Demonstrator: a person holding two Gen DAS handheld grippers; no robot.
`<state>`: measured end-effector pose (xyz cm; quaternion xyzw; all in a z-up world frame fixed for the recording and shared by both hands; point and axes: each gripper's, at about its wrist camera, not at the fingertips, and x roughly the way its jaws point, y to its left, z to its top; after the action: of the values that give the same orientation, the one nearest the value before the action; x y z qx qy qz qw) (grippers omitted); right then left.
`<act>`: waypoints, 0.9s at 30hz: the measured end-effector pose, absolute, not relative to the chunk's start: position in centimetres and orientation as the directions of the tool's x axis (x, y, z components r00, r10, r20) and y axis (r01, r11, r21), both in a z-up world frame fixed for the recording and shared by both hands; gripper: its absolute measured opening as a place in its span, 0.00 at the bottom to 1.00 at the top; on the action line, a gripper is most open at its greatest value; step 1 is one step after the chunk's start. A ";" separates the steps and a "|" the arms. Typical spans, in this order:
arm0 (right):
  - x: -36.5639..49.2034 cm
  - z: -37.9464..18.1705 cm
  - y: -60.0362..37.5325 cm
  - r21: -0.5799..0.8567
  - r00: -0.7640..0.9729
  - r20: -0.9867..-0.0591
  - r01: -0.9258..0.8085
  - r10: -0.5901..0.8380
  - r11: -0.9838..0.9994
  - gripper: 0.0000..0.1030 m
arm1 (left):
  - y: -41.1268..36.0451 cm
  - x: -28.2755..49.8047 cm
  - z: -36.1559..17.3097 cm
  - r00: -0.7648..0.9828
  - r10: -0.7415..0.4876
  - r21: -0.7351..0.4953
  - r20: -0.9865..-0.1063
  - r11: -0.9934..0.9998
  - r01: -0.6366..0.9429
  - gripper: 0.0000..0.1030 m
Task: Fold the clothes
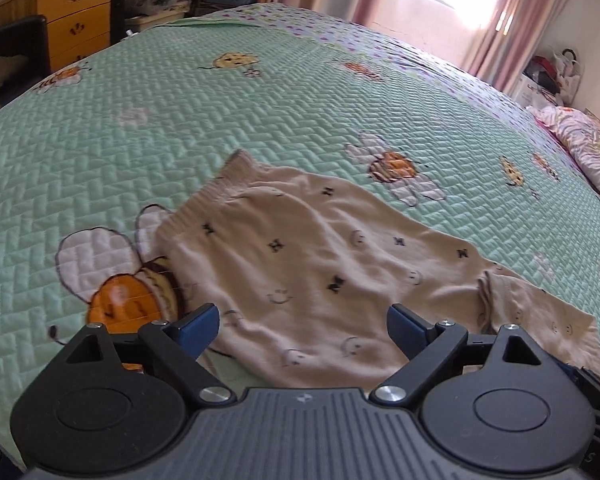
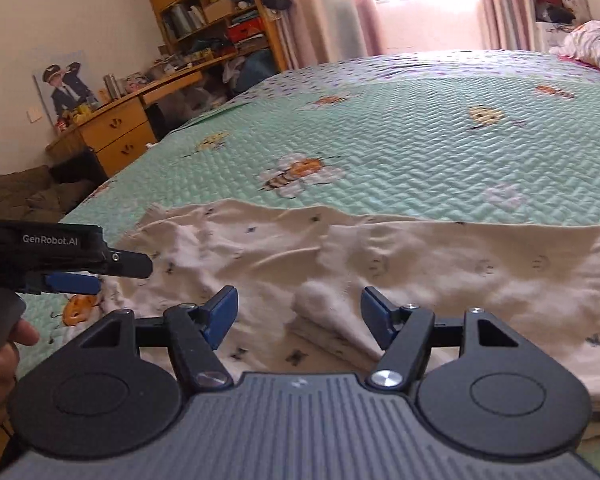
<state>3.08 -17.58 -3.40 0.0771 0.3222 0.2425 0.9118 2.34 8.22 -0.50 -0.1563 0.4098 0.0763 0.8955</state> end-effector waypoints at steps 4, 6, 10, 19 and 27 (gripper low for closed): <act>3.5 -4.9 -15.8 0.275 0.660 -0.591 -0.375 0.464 0.885 0.74 | 10.4 2.0 -1.4 0.637 0.025 -0.224 -0.770 0.925 -0.307 0.90; 3.4 -4.8 -15.6 0.276 0.662 -0.590 -0.372 0.462 0.886 0.77 | 11.5 1.8 -1.8 0.631 0.033 -0.226 -0.775 0.918 -0.326 0.90; 3.3 -4.3 -15.7 0.284 0.662 -0.587 -0.370 0.465 0.885 0.77 | 13.3 1.5 -2.4 0.626 0.031 -0.252 -0.779 0.899 -0.359 0.90; 2.1 -2.5 -19.8 0.387 0.667 -0.546 -0.336 0.507 0.859 0.76 | 22.0 -0.8 -4.9 0.758 -0.245 -0.700 -0.604 0.617 -0.359 0.94; 1.7 -1.3 -23.5 0.424 0.709 -0.504 -0.293 0.493 0.857 0.76 | 22.6 2.2 -6.3 0.761 -0.351 -0.769 -0.545 0.571 -0.286 0.99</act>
<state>1.71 -23.51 -1.25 0.1585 0.3145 0.2158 0.9107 2.25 22.57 -6.30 -0.4625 0.3448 -0.0199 0.8166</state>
